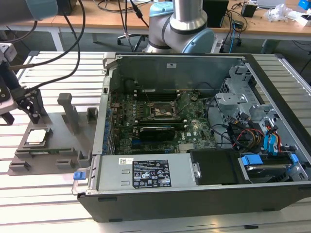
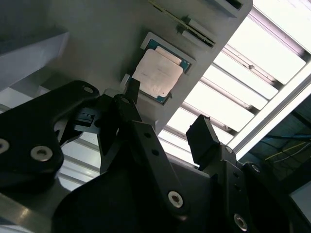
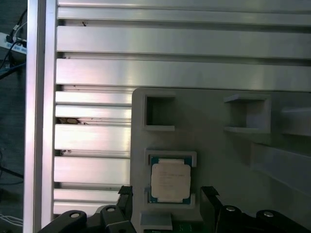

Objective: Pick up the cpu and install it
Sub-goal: 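Pick up the cpu and move it towards the insertion slot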

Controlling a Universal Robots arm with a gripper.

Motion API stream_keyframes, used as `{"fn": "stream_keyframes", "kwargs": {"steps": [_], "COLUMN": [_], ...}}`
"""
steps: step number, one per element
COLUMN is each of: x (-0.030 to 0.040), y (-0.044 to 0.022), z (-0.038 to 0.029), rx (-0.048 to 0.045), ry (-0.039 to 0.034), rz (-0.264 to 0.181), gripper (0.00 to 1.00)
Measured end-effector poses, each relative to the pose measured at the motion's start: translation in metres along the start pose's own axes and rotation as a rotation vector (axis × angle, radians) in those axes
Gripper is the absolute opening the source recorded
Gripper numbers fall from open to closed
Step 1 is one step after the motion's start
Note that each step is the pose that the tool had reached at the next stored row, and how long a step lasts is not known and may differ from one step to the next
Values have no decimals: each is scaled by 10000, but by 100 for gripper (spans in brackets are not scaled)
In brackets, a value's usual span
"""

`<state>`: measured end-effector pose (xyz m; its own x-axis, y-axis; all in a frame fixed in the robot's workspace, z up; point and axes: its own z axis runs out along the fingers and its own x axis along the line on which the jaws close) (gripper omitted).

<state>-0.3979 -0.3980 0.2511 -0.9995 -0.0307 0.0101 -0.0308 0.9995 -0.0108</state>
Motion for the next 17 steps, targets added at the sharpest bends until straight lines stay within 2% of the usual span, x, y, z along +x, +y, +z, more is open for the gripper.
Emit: {"fn": "stream_keyframes", "kwargs": {"steps": [17], "x": [-1], "y": [1], "z": [114], "rx": [0], "ry": [0], "rz": [0], "gripper": [66]}}
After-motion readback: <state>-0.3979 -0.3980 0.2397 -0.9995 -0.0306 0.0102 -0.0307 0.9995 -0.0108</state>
